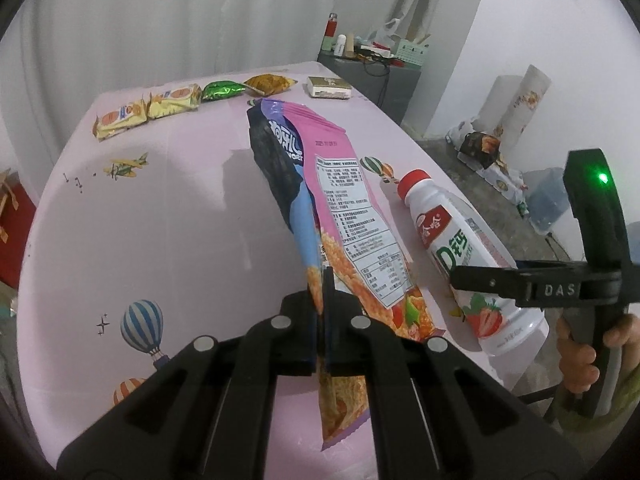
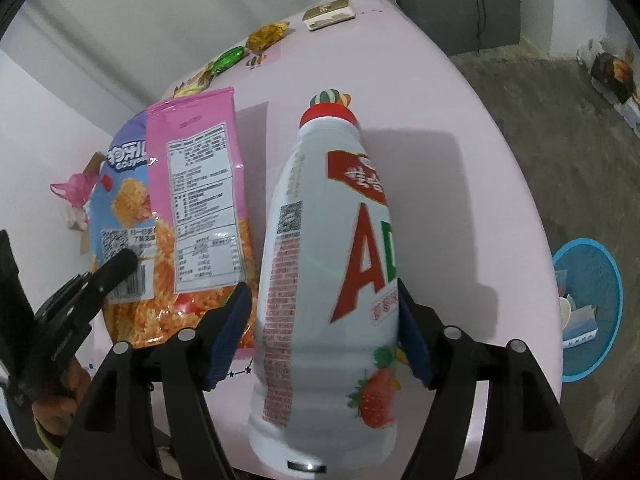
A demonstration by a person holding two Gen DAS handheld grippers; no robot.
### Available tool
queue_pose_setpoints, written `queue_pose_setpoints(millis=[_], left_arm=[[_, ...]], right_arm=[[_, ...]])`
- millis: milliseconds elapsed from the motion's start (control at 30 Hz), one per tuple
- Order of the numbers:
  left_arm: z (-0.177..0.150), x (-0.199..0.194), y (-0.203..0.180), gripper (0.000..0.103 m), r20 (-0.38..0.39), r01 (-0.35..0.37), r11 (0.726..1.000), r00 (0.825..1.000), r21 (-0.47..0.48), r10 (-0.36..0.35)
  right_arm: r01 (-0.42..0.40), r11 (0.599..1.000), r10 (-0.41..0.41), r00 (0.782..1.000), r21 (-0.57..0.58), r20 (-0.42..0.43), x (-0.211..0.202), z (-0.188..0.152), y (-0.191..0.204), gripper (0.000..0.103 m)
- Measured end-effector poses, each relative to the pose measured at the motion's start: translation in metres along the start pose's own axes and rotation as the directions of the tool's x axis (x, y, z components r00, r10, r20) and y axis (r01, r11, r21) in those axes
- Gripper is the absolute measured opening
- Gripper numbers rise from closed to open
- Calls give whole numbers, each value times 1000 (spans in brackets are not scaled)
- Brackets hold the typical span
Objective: Collect trash
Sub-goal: 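Carry the bottle and snack bag over the blue wastebasket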
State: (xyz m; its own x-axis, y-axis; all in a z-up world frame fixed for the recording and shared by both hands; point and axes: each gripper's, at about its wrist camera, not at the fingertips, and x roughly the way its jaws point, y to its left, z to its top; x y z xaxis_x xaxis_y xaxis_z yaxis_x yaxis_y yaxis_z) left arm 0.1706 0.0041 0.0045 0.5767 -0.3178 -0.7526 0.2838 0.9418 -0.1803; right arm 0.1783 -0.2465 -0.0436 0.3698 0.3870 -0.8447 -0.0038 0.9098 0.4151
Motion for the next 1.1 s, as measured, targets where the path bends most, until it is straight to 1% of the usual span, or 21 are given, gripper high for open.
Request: queue_pose_setpoints(millis=[67,267,333,400,567,833,1100], left_arm=[[0,-1,-2,0,3,-3,1000,1000,9,3],[0,-8,-10,0,24,-8,999,1000,31,7],[0,-11,-12,0,31,-12,999,999,39,11],[0,-14,-14,0,40,-15,999,999,46,13],[-2,-23,-22,0,59,-26,998,998,64,22],[-3,-36,-34,0,87,-25,996,996,85,18],[-3,-52,-54,0,120,-8,992,993,124,-7]], right_arm=[[-15,1000,15,1000,13,-8,4,1,-2,68],[-36,999,35,999,29,9,7,5,-4,68],[-42,998,42,999,42,13,6,5,-6,60],[-62,996,61,998,62,19,5,5,-9,60],[-77,993,74,997,88,32,1,2,-14,60],[-106,988,98,992,114,79,-18,-4,-24,60],[-131,983,110,982,130,155,-51,-13,-35,60]])
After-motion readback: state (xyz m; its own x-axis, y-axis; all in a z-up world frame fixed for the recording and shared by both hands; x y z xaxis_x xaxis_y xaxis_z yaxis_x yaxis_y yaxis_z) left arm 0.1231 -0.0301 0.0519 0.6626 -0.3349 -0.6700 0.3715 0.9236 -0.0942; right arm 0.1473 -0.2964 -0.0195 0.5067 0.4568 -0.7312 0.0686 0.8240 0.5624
